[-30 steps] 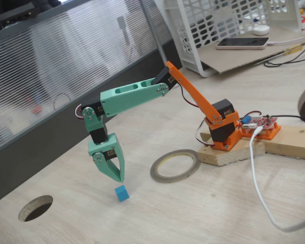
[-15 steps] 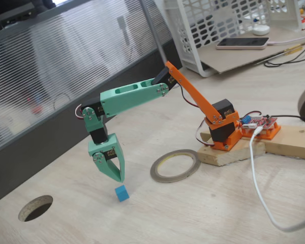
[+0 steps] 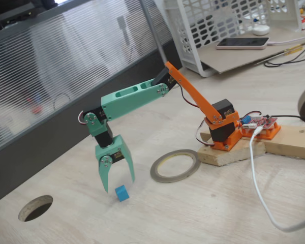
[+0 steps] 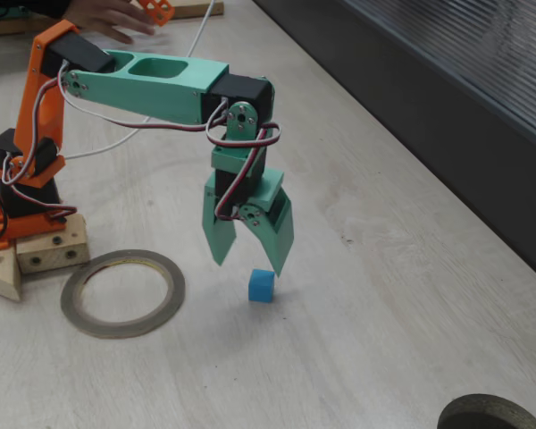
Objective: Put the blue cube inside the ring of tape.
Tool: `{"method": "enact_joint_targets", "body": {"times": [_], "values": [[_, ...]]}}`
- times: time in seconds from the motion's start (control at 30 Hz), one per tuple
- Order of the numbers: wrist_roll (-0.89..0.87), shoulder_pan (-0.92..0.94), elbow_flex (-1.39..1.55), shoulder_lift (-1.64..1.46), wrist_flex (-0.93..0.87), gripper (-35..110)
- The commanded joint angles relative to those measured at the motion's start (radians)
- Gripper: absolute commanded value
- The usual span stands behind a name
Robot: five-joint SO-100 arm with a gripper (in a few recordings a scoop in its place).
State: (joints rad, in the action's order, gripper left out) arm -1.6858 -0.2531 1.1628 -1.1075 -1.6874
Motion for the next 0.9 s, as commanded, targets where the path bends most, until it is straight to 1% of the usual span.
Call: {"method": "enact_joint_targets", "body": {"times": [0.0,0.13,0.7,0.87], "values": [[-0.018,-0.014,0.006,-0.038,-0.066,70],[-0.012,-0.014,0.003,-0.034,-0.063,75],[-0.014,-0.011,-0.003,-0.02,-0.057,75],[-0.017,-0.011,-0.003,0.057,0.026,74]]}}
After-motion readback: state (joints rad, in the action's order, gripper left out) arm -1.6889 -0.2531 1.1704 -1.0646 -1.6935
